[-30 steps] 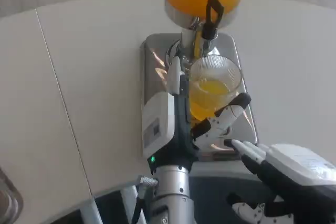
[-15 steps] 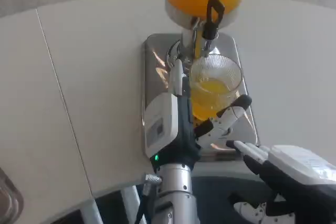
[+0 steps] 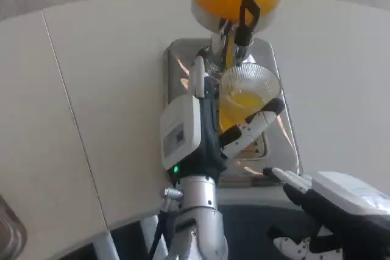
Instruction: Grasp the cup under the faucet to collect the drink, then remove the cup.
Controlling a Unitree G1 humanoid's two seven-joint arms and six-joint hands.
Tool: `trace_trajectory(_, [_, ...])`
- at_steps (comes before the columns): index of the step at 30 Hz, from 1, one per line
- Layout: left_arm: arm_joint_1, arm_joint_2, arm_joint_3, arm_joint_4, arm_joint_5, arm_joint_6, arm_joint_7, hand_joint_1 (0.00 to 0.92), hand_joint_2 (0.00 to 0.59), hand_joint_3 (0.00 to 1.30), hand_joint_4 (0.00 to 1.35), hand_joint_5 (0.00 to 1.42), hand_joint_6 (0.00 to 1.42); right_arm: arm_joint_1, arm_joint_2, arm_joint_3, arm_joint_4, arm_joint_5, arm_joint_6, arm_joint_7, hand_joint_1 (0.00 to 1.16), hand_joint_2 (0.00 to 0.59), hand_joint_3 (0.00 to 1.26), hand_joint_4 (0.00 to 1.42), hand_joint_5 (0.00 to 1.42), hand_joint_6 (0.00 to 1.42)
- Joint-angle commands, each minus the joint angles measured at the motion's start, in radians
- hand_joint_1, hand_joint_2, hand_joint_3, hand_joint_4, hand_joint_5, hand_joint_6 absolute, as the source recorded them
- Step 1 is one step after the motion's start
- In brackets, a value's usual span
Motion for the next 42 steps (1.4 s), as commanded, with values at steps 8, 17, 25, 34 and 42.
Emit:
trace_trajectory(8, [-0.087,-0.064,-0.029,0.08,0.004,0.056,0.048,0.271,0.044,0.0,0.0,0.35,0.46,-0.001,-0.031,-0.011,0.01,0.034,0.029,0.009,0.58,0.507,0.0,0.0,0.0,0.0])
trace_trajectory(17, [-0.08,-0.061,-0.038,0.104,-0.005,0.021,0.06,0.289,0.033,0.0,0.0,0.41,0.55,-0.006,-0.038,-0.011,0.022,0.052,0.043,0.007,0.62,0.502,0.0,0.0,0.0,0.0])
trace_trajectory(25, [-0.089,-0.07,-0.049,0.119,-0.004,0.035,0.074,0.343,0.037,0.0,0.0,0.45,0.63,-0.017,-0.038,0.003,0.031,0.055,0.062,0.007,0.63,0.503,0.0,0.0,0.0,0.0])
trace_trajectory(34, [-0.099,-0.088,-0.056,0.154,-0.011,0.061,0.085,0.371,0.041,0.0,0.0,0.41,0.5,-0.033,-0.041,0.006,0.052,0.071,0.082,0.009,0.64,0.504,0.0,0.0,0.0,0.0])
trace_trajectory(42, [-0.125,-0.117,-0.06,0.174,-0.019,0.12,0.088,0.372,0.039,0.0,0.02,0.44,0.55,-0.041,-0.045,0.008,0.064,0.079,0.088,0.006,0.65,0.505,0.0,0.0,0.0,0.0])
